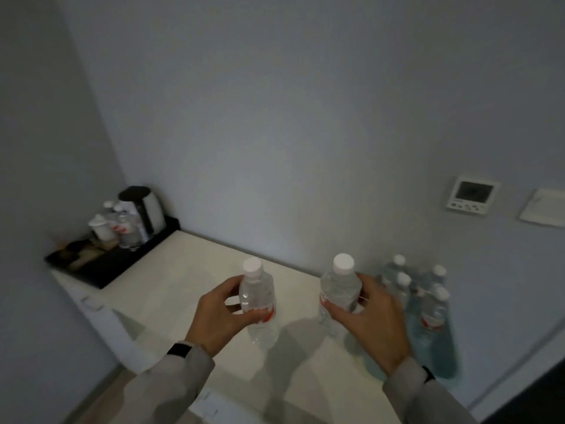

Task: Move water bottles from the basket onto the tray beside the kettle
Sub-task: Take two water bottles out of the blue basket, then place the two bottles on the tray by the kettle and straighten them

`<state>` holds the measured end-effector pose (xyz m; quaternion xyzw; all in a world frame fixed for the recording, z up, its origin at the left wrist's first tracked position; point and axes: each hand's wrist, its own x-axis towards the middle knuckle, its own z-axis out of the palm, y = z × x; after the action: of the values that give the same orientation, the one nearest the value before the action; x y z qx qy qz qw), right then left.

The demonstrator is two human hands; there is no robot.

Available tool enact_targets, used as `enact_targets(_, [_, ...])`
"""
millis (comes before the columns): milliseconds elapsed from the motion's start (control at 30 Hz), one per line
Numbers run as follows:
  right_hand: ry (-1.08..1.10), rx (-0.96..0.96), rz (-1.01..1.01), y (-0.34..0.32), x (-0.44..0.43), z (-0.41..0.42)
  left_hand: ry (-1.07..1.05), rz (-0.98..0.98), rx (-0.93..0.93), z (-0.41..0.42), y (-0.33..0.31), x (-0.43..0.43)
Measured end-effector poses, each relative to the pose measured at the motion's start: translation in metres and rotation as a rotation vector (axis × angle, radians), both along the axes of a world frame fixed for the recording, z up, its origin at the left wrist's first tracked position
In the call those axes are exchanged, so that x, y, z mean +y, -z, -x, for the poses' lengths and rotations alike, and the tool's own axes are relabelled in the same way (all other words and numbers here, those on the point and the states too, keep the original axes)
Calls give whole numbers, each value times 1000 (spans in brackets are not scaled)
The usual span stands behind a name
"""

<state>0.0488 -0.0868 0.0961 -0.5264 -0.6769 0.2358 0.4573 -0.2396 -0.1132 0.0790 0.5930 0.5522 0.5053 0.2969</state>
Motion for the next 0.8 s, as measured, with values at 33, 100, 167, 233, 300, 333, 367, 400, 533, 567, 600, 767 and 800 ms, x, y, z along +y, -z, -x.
enact_targets(33, [-20,7,4,-1,-6,24,-28,-2,2,24,-1,-12])
enact_targets(100, [-59,10,19,-3,-19,75,-88,-15,-1,73,-2,-37])
enact_targets(167, [-94,11,21,-4,-31,125,-138,-36,10,121,-4,-61])
enact_targets(233, [-135,24,35,-3,-40,168,-181,-42,28,163,-4,-81])
enact_targets(300, [-192,23,45,-4,-46,216,-237,-26,37,208,-3,-102])
enact_targets(333, [-215,19,47,-6,-49,234,-259,-17,41,224,-3,-108])
enact_targets(367, [-245,15,44,-7,-51,259,-291,-14,45,247,-4,-115])
enact_targets(400, [-270,13,45,-8,-51,282,-319,-14,49,268,-4,-121])
enact_targets(533, [-345,25,58,-6,-42,365,-418,-21,54,344,-5,-131])
enact_targets(567, [-361,27,57,-4,-38,385,-440,-19,59,362,-4,-130])
enact_targets(600, [-376,28,56,-1,-32,405,-462,-15,61,381,-3,-128])
enact_targets(767, [-437,59,73,12,6,500,-528,21,95,472,2,-103])
enact_targets(800, [-444,59,85,14,13,517,-533,31,106,489,1,-97])
